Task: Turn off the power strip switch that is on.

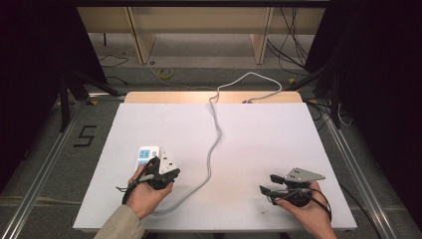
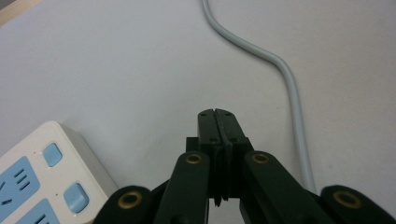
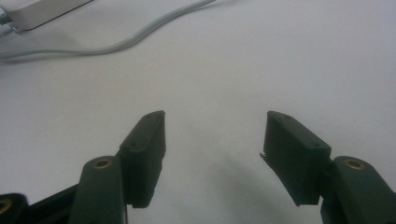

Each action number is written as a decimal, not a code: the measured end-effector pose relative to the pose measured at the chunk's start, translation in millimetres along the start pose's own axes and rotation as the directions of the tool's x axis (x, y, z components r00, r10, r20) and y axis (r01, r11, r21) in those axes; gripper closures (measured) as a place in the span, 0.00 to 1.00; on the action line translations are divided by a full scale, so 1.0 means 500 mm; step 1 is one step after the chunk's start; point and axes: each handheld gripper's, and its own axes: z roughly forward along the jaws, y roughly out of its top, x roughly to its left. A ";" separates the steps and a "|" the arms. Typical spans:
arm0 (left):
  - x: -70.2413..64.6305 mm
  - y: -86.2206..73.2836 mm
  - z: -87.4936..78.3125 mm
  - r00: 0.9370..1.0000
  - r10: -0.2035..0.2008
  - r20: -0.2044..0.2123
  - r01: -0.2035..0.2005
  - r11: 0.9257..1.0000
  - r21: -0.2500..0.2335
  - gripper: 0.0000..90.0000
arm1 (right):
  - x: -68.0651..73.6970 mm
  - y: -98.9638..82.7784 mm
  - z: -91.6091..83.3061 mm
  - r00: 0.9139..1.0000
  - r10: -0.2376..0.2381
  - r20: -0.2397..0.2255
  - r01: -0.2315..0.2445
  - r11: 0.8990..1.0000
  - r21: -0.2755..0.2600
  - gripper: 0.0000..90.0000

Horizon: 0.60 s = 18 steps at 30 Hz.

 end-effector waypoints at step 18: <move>0.025 -0.004 -0.007 0.998 -0.032 -0.045 0.032 0.999 0.010 1.00 | 0.001 0.001 0.000 1.000 0.001 0.000 -0.001 1.000 0.000 0.44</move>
